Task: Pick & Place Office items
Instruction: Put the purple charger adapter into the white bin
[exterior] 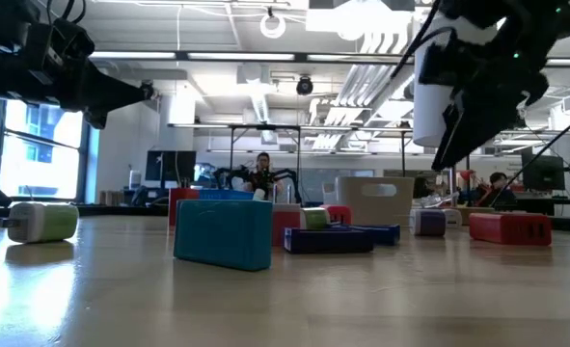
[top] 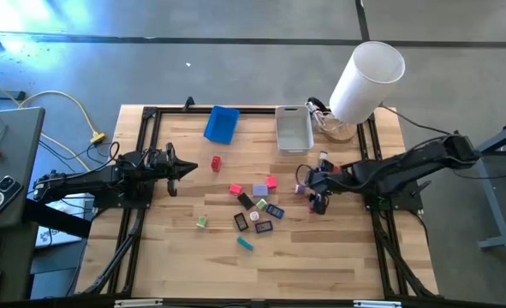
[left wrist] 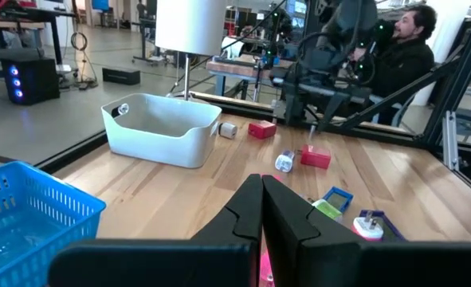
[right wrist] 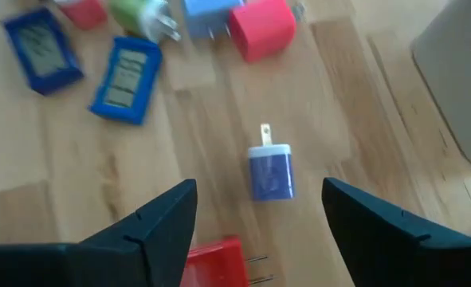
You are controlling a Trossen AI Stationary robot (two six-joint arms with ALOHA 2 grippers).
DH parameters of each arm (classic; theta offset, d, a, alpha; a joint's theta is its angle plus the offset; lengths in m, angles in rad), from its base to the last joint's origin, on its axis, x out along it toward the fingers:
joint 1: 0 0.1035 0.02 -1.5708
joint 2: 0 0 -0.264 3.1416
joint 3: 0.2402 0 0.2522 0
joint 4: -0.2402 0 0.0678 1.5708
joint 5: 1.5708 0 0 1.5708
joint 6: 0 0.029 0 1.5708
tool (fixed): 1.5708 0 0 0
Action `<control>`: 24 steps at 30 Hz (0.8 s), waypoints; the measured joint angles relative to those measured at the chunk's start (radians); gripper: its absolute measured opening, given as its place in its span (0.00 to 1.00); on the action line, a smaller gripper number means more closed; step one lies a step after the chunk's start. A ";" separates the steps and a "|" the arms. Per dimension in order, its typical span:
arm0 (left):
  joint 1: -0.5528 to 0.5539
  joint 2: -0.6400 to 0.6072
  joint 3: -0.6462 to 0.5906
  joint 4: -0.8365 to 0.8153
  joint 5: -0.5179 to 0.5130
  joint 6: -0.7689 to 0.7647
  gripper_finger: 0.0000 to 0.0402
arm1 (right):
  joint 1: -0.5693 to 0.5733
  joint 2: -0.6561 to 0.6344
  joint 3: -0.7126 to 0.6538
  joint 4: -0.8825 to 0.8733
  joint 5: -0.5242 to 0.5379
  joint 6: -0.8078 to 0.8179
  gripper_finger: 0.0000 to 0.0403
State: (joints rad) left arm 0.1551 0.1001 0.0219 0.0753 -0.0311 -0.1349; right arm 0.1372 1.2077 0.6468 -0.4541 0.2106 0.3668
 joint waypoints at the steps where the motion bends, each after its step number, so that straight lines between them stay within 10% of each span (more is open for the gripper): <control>1: 0.000 0.000 0.000 0.000 0.000 0.001 0.00 | -0.013 0.015 0.000 0.001 -0.004 -0.003 0.64; 24: 0.003 0.000 0.000 0.000 -0.030 0.003 0.00 | -0.074 0.254 -0.001 0.187 -0.031 -0.188 0.64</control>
State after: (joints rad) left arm 0.1577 0.0999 0.0223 0.0750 -0.0608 -0.1315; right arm 0.0631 1.4618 0.6460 -0.2668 0.1793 0.1783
